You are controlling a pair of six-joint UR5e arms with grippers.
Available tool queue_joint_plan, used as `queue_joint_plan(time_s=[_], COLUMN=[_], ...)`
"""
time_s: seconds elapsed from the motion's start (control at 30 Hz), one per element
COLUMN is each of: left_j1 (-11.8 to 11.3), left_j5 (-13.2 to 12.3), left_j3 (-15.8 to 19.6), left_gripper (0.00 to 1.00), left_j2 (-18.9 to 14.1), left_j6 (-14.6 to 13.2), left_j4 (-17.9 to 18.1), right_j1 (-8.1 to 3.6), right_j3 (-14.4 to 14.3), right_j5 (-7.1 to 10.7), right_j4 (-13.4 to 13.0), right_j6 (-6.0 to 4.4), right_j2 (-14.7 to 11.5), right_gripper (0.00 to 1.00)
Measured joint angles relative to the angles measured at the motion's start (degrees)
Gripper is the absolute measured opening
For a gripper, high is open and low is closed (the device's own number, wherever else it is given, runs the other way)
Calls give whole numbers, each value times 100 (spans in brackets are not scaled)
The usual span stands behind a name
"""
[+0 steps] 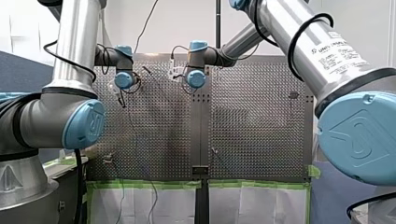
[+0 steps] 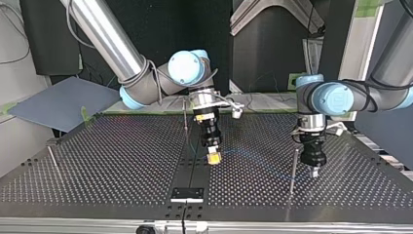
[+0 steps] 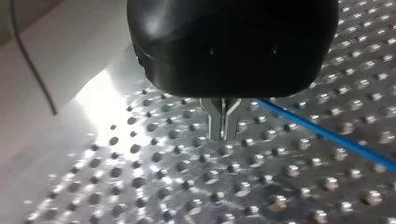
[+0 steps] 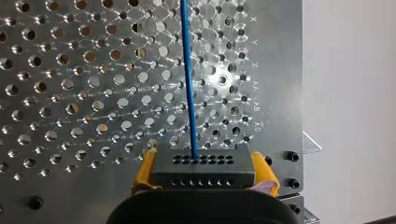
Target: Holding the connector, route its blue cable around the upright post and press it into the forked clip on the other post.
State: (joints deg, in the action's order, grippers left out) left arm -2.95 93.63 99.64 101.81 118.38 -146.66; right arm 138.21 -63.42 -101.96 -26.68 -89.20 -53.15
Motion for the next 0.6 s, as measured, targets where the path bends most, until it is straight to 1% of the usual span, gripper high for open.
queue_joint_plan(time_s=[0.33, 0.47, 0.5, 0.53, 0.57, 0.6], left_j1=[-37, -80, -90, -96, -102, -107], left_j5=[-515, -710, -764, -808, -851, -909], left_j3=[0, 0, 0, 0, 0, 0], left_gripper=[1, 1, 9, 9, 15, 22], left_j2=[0, 0, 0, 0, -1, 0], left_j6=[-495, -503, -489, -480, -472, -458], left_j4=[-515, -679, -685, -675, -653, -611], right_j1=[6, 8, 8, 10, 13, 15], right_j3=[0, 0, 0, 0, 0, 0], right_j5=[8, 9, 8, 8, 8, 8], right_j4=[41, 88, 95, 99, 103, 105], right_j6=[2, 3, 2, 1, 0, -1], right_j2=[2, 4, 3, 4, 5, 6], right_gripper=[0, 0, 0, 0, 0, 0])
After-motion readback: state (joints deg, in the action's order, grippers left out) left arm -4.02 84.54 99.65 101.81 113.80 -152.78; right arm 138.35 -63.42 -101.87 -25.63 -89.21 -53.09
